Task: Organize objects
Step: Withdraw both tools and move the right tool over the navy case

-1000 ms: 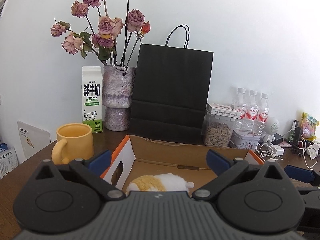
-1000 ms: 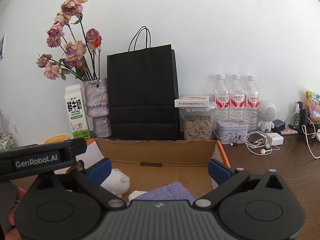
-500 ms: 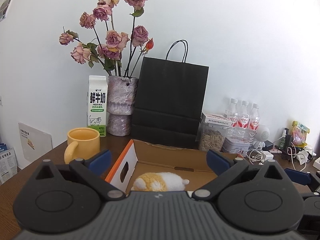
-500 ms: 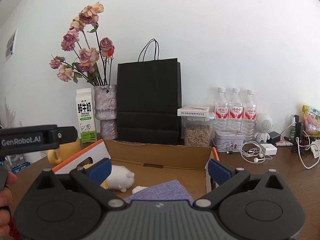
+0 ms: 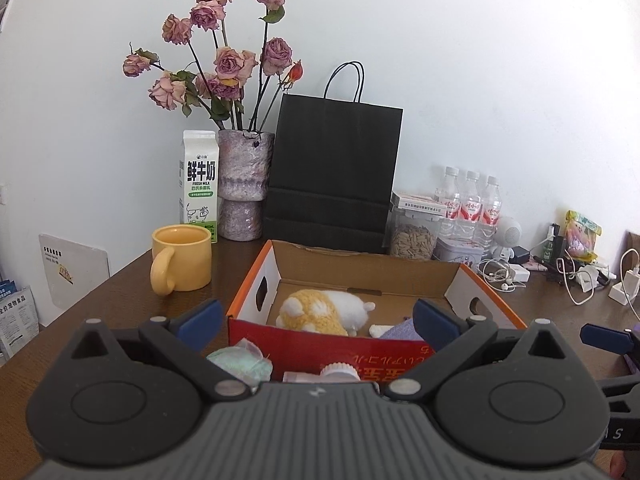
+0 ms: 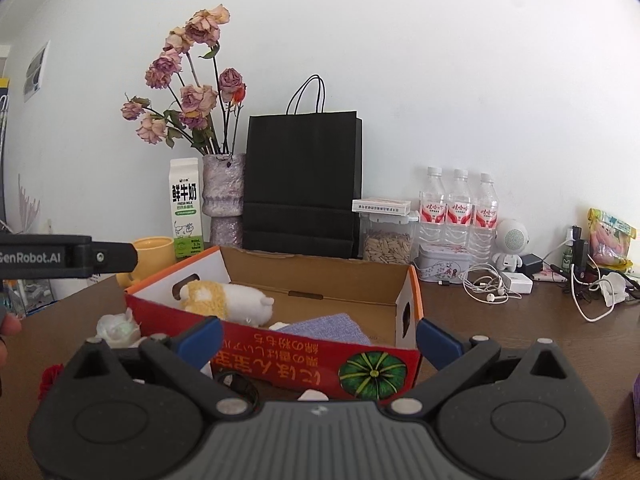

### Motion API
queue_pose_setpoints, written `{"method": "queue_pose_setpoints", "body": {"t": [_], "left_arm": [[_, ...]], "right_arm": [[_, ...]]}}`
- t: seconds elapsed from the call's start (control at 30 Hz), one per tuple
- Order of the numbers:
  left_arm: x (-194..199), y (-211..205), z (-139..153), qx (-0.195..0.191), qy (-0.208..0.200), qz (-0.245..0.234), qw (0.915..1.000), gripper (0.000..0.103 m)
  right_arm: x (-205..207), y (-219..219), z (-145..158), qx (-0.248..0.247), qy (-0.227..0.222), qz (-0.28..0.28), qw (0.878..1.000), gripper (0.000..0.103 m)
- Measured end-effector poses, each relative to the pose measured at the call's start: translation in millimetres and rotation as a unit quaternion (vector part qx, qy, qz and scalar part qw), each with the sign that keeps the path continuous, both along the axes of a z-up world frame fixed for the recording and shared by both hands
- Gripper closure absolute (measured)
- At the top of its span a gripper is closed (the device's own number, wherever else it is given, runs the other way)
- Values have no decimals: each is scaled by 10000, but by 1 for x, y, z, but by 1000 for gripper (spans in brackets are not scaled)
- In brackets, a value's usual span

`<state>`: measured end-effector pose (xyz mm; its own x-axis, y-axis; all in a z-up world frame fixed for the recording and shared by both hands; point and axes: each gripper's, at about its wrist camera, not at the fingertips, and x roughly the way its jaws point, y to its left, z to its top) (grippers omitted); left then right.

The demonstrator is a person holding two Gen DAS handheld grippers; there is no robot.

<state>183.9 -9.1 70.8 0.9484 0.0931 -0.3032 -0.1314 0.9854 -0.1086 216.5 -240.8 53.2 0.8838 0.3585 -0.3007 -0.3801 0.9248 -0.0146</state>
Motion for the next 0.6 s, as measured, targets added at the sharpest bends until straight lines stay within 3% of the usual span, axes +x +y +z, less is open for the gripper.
{"method": "queue_pose_setpoints", "body": {"t": [0.6], "left_arm": [[-54, 24, -27, 164, 645, 129, 9977, 0]], "right_arm": [[-31, -38, -48, -209, 1262, -377, 9911, 0]]}}
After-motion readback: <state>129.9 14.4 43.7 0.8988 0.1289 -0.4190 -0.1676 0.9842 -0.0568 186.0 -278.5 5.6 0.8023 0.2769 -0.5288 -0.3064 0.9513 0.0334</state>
